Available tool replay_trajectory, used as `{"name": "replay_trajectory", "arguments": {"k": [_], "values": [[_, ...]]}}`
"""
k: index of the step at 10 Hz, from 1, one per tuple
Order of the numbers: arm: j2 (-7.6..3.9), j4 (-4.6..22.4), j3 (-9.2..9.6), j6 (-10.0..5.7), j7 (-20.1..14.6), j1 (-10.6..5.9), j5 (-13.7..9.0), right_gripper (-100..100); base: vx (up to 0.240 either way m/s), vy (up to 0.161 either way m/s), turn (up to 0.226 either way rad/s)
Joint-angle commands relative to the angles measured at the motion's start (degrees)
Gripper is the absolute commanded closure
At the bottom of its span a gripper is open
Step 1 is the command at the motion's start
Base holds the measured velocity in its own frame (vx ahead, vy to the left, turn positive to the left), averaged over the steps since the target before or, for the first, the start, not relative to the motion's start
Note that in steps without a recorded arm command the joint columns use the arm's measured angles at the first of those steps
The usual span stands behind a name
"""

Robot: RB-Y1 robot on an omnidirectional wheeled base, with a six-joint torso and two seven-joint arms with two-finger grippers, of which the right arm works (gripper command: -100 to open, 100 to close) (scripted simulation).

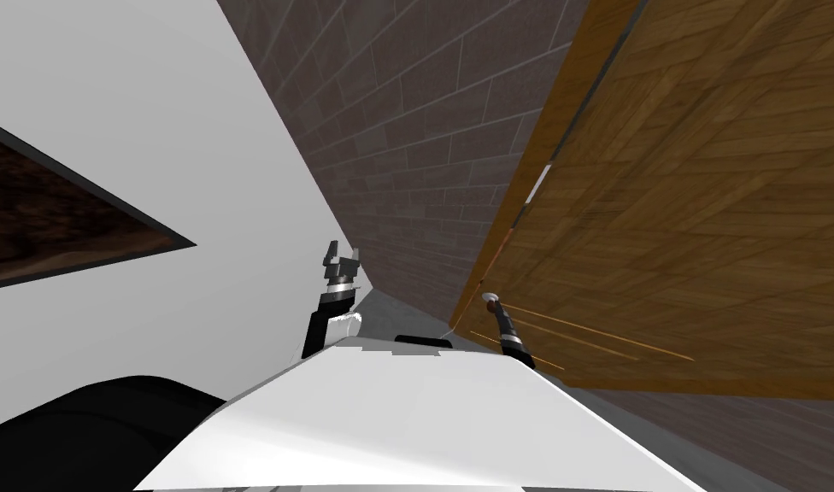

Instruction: Pull the door open

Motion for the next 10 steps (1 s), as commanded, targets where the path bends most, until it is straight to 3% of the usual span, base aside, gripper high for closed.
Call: {"name": "replay_trajectory", "arguments": {"k": [1,4,6,7,10], "values": [[-0.31,1.0,1.61,-0.58,-2.9,-0.88,-2.2,100,-0.067,-0.019,0.098],[-0.63,1.2,2.44,-0.50,-6.1,-1.02,-3.7,100,-0.046,-0.014,0.036],[-1.30,1.6,4.18,-0.34,-9.9,-1.31,-6.9,100,-0.062,-0.014,0.074],[-1.30,1.6,4.18,-0.34,-10.9,-1.31,-6.9,100,-0.048,-0.027,0.048],[-1.98,2.0,5.95,-0.18,-15.3,-1.61,-10.1,100,-0.048,-0.014,0.050]]}}
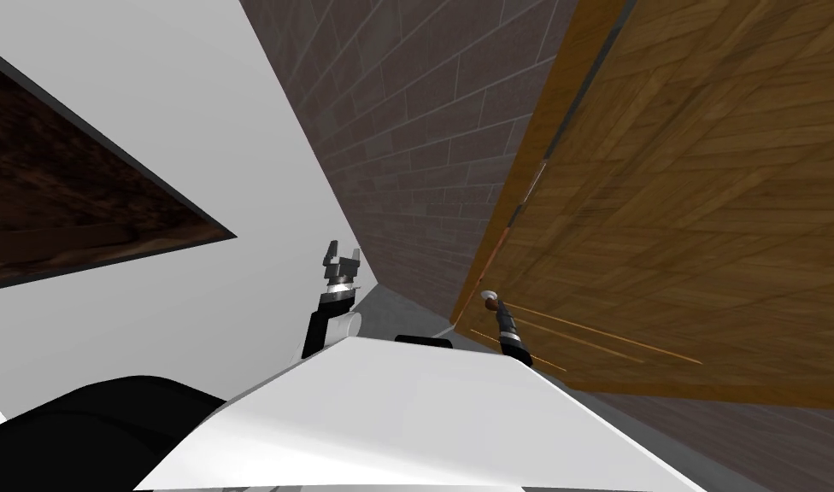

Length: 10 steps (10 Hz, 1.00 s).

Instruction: Pull the door open

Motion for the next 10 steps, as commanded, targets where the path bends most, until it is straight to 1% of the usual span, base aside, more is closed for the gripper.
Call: {"name": "replay_trajectory", "arguments": {"k": [1,2,3,4,5,6,7,8,9,10], "values": [[0.58,-1.9,1.22,0.30,-1.9,0.31,-0.5,100,-0.038,-0.008,0.026],[0.58,-1.9,1.22,0.30,-1.9,0.31,-0.5,100,-0.009,-0.001,0.001],[0.24,-1.7,2.12,0.38,-4.3,0.16,-2.1,100,-0.030,-0.006,0.058],[-0.11,-1.5,3.03,0.46,-5.6,0.00,-3.8,100,-0.069,-0.007,0.101],[-0.11,-1.5,3.03,0.46,-6.6,0.00,-3.8,100,-0.056,-0.022,0.032],[-0.45,-1.3,3.94,0.54,-8.3,-0.15,-5.4,100,-0.055,-0.021,0.080],[-0.45,-1.3,3.94,0.54,-9.0,-0.15,-5.4,100,-0.040,-0.010,0.051],[-0.80,-1.1,4.85,0.63,-11.1,-0.30,-7.1,100,-0.040,-0.006,0.042],[-0.80,-1.1,4.85,0.63,-11.4,-0.30,-7.1,100,-0.037,-0.008,0.039],[-1.15,-0.9,5.76,0.71,-13.6,-0.46,-8.8,100,-0.050,-0.017,0.073]]}}
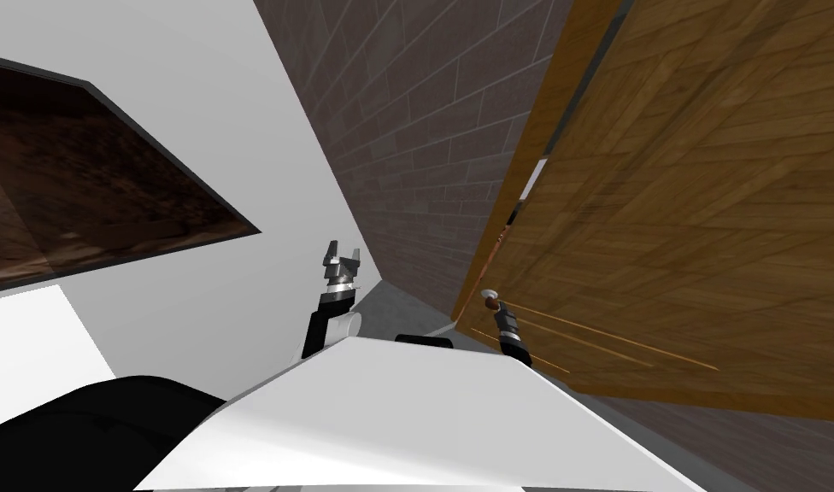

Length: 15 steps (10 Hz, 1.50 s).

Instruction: Pull the door open

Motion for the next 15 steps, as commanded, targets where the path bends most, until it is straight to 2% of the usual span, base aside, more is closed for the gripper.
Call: {"name": "replay_trajectory", "arguments": {"k": [1,3,4,5,6,7,11,13,14,15], "values": [[0.15,-0.3,1.25,-0.73,-1.8,-1.01,-0.6,100,-0.038,-0.013,0.018],[-0.54,0.1,3.07,-0.56,-5.5,-1.31,-3.9,100,-0.065,-0.011,0.090],[-0.54,0.1,3.07,-0.56,-6.5,-1.31,-3.9,100,-0.056,-0.014,0.050],[-0.88,0.3,3.98,-0.48,-8.4,-1.47,-5.5,100,-0.053,-0.002,0.061],[-0.88,0.3,3.98,-0.48,-8.9,-1.47,-5.5,100,-0.035,-0.001,0.029],[-1.23,0.5,4.89,-0.39,-11.0,-1.62,-7.2,100,-0.045,-0.013,0.058],[-1.23,0.5,4.89,-0.39,-11.3,-1.62,-7.2,100,-0.015,0.001,0.006],[-1.89,0.9,6.67,-0.23,-15.4,-1.92,-10.4,100,-0.051,-0.008,0.092],[-1.89,0.9,6.67,-0.23,-16.1,-1.92,-10.4,100,-0.051,-0.018,0.021],[-1.74,-0.2,6.35,1.74,-17.6,0.01,-11.6,-100,-0.048,-0.038,-0.012]]}}
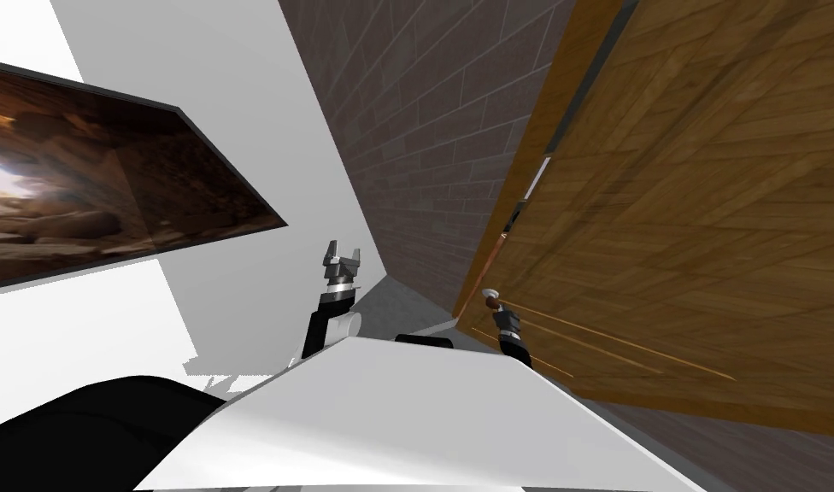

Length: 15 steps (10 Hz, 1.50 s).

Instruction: Pull the door open

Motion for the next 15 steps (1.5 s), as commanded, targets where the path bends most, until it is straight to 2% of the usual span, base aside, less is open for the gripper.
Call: {"name": "replay_trajectory", "arguments": {"k": [1,4,5,7,10,12,13,14,15], "values": [[0.59,-0.2,0.82,0.04,-2.6,-0.10,-1.0,-100,-0.079,-0.019,-0.008],[1.26,-0.8,1.91,0.35,-7.7,-0.19,-3.5,-100,-0.091,0.008,0.035],[1.26,-0.8,1.91,0.35,-8.0,-0.19,-3.5,-100,-0.055,-0.003,0.022],[1.81,-1.3,2.81,0.60,-11.6,-0.26,-5.6,-100,-0.051,-0.002,0.044],[2.11,-1.6,3.29,0.73,-14.6,-0.30,-6.7,-100,-0.050,0.008,0.054],[2.75,-2.1,4.32,1.02,-18.4,-0.38,-9.0,-100,-0.058,0.017,0.042],[2.75,-2.1,4.32,1.02,-19.3,-0.38,-9.0,-100,-0.063,-0.003,0.017],[3.07,-2.4,4.84,1.16,-21.4,-0.43,-10.2,-100,-0.066,-0.011,0.028],[3.07,-2.4,4.84,1.16,-21.6,-0.43,-10.2,-100,-0.052,-0.008,0.017]]}}
